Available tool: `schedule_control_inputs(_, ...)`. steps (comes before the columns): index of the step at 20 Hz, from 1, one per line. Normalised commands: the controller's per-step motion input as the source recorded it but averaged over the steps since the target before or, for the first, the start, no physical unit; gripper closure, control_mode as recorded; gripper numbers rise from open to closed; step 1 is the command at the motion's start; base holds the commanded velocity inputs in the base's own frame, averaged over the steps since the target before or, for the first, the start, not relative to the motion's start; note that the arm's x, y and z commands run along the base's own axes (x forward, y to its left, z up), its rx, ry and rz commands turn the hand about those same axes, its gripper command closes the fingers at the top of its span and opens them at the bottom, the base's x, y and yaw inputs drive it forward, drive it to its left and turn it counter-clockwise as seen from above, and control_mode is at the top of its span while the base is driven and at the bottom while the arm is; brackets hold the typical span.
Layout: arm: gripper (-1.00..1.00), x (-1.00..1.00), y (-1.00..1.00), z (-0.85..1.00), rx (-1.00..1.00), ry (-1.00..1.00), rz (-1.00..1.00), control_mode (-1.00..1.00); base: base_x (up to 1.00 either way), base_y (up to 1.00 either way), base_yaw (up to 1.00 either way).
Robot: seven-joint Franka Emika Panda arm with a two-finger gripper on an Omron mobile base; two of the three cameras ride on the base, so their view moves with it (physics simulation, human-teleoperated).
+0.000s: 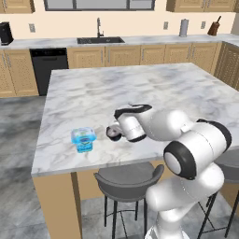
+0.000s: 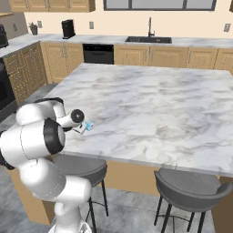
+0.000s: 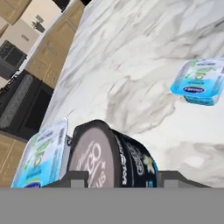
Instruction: Stack the yogurt containers by placing the smaller containers on top of the larger containers.
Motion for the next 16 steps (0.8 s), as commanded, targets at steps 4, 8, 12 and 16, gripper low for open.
schedule_control_inputs(4, 1.00, 0.00, 0.00, 0.44, 0.07, -0.01, 0.00, -1.00, 0.00, 0.00, 0.00)
schedule_control_inputs(8, 1.00, 0.00, 0.00, 0.35, 0.06, 0.00, 0.00, -1.00, 0.00, 0.00, 0.00)
schedule_control_inputs(12, 1.00, -0.01, 0.00, 0.42, 0.07, 0.00, 0.00, -1.00, 0.00, 0.00, 0.00)
schedule_control_inputs(16, 1.00, -0.04, 0.00, 0.41, 0.06, 0.02, 0.00, -1.00, 0.00, 0.00, 0.00)
